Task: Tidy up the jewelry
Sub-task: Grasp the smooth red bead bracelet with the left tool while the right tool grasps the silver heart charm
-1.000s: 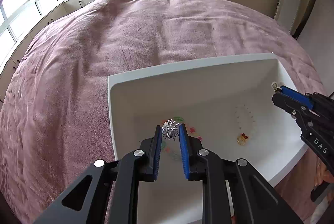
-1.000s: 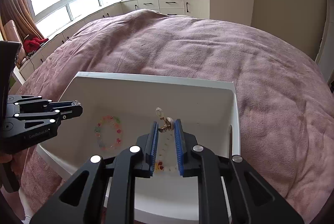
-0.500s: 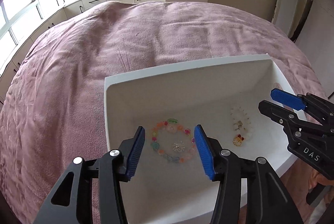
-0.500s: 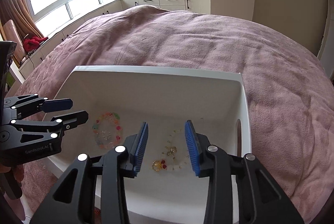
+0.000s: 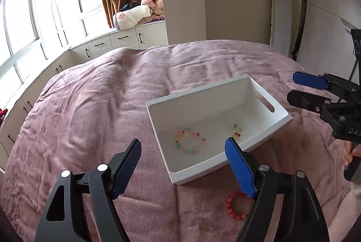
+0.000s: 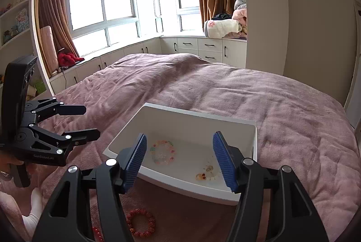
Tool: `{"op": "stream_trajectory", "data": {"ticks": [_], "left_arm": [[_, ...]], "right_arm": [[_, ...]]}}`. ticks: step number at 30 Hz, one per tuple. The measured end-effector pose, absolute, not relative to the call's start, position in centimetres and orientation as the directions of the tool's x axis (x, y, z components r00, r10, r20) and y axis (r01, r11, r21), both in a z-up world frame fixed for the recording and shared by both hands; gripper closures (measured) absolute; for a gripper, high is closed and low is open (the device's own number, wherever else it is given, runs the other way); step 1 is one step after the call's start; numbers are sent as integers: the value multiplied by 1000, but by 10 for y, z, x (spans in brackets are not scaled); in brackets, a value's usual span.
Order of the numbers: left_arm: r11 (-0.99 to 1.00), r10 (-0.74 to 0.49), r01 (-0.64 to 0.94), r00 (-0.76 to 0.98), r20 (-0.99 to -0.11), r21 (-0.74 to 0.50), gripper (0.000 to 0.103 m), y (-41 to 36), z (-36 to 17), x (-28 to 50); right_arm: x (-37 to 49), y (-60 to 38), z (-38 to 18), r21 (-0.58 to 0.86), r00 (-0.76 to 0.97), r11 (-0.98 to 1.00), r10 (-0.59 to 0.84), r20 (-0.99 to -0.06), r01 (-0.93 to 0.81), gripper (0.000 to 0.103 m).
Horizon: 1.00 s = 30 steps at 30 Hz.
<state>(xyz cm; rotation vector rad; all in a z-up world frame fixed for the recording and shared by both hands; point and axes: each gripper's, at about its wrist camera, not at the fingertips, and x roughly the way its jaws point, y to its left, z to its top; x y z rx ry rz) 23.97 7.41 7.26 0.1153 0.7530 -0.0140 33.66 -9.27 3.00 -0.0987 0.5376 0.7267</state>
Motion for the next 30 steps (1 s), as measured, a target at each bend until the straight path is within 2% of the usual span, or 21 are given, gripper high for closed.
{"op": "stream_trajectory", "data": {"ticks": [4,9,12,17,20,24,30], "left_arm": [[986,30,92,726,-687,140,11,63,66,207],[991,4,93,699,-715,96,11,66,46,174],[994,-18,88,696,-718,60,11,74,34,151],[985,-12,137,673,-739,108,11,74,5,122],[982,17,131,648,-761,133,11,73,-18,111],[986,10,128,577,-817,103,11,75,-51,104],[969,-2,213,509,-861,123,11,59,-81,97]], "right_arm": [[303,-97,27,76,613,738,610,-502,-671,38],[274,-97,-4,51,606,738,589,-534,-673,38],[267,-100,-32,83,581,729,603,-547,-679,38],[257,-98,-72,89,525,710,593,-611,-698,38],[246,-93,-87,29,520,689,574,-632,-724,38],[243,-87,-106,2,504,683,541,-673,-731,39],[243,-79,-117,24,453,655,548,-703,-755,39]]}}
